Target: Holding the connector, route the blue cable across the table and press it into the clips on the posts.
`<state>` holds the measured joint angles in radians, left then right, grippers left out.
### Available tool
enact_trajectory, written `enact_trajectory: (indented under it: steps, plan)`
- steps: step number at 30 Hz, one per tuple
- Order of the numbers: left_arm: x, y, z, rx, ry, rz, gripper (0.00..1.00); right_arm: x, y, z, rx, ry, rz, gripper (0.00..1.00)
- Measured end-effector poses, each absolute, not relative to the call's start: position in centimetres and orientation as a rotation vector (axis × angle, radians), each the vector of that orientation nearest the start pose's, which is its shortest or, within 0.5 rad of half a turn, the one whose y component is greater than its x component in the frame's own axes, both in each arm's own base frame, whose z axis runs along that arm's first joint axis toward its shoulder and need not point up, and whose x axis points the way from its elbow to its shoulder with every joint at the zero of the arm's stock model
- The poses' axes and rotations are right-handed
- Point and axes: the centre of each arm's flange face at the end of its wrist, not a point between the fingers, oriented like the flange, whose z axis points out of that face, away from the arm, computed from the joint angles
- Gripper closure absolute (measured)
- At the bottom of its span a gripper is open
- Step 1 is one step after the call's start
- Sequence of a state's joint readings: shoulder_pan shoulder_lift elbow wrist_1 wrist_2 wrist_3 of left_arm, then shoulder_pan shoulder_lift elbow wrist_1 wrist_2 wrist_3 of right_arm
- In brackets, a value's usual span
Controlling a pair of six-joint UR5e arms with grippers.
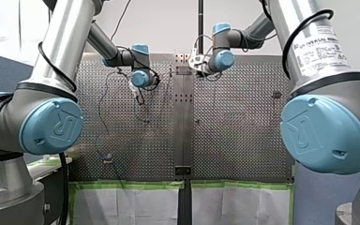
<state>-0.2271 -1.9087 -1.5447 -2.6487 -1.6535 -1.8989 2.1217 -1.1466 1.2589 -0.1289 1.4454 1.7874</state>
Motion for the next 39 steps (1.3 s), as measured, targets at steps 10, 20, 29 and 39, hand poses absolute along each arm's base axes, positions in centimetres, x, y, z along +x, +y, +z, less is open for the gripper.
enact_trajectory:
  steps: [10,20,29,39]
  plan:
    - [57.7,-27.2,35.7,-0.121,1.449,-0.398,0.4,47.0,-49.3,40.7,-2.23,1.377,-2.504,1.0]
    - [56.5,-27.8,34.9,-0.083,1.532,-0.363,0.0,46.6,-49.6,40.8,-2.237,1.383,-2.505,1.0]
    - [52.9,-29.2,35.6,-0.084,1.585,-0.352,0.0,45.9,-50.1,41.1,-2.24,1.402,-2.514,1.0]
    - [48.0,-29.9,37.5,-0.061,1.588,-0.373,0.0,45.5,-50.3,41.4,-2.238,1.41,-2.521,1.0]
